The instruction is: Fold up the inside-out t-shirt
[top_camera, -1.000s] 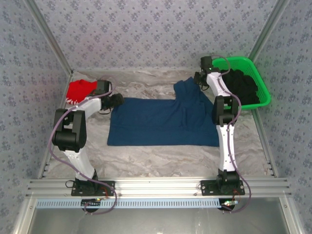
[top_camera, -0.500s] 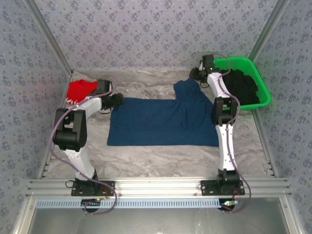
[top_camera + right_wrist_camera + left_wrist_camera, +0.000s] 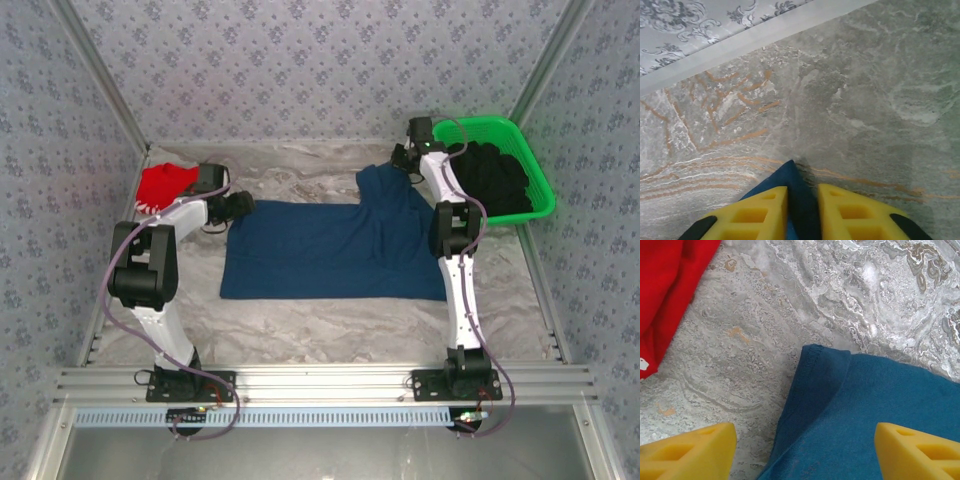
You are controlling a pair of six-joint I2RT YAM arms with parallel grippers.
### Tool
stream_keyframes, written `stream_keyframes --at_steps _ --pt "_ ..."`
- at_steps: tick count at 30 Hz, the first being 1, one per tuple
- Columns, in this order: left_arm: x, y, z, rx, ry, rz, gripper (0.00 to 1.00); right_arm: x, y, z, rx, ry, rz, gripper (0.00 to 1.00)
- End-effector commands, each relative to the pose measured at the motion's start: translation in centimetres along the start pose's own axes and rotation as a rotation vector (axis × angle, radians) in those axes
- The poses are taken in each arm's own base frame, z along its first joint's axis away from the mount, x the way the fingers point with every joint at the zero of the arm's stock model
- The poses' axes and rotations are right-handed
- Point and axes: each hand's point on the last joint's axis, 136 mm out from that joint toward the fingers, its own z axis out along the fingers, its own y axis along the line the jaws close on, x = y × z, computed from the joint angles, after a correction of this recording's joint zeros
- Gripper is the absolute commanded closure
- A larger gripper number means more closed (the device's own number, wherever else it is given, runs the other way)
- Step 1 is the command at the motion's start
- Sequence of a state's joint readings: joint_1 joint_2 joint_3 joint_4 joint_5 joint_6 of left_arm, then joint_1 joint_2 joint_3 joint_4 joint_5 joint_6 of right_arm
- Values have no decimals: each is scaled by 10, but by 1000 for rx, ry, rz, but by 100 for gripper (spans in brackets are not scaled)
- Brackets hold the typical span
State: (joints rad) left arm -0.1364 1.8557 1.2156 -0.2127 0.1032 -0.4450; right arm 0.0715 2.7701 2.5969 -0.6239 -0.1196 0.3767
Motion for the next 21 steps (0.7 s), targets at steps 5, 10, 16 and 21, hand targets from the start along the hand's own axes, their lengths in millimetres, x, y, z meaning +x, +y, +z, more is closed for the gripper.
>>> stream_keyframes --at_steps 5,10,16,21 --pt "-10 -4 7 26 2 3 27 -1 -9 1 19 6 20 93" --pt "-18 0 17 -10 17 4 27 -9 -12 -4 11 -10 29 100" --pt "-23 2 43 -40 78 19 28 -11 -12 -8 3 -11 27 100" --pt "-18 -1 59 -25 151 29 33 -9 -14 -7 2 -3 30 100"
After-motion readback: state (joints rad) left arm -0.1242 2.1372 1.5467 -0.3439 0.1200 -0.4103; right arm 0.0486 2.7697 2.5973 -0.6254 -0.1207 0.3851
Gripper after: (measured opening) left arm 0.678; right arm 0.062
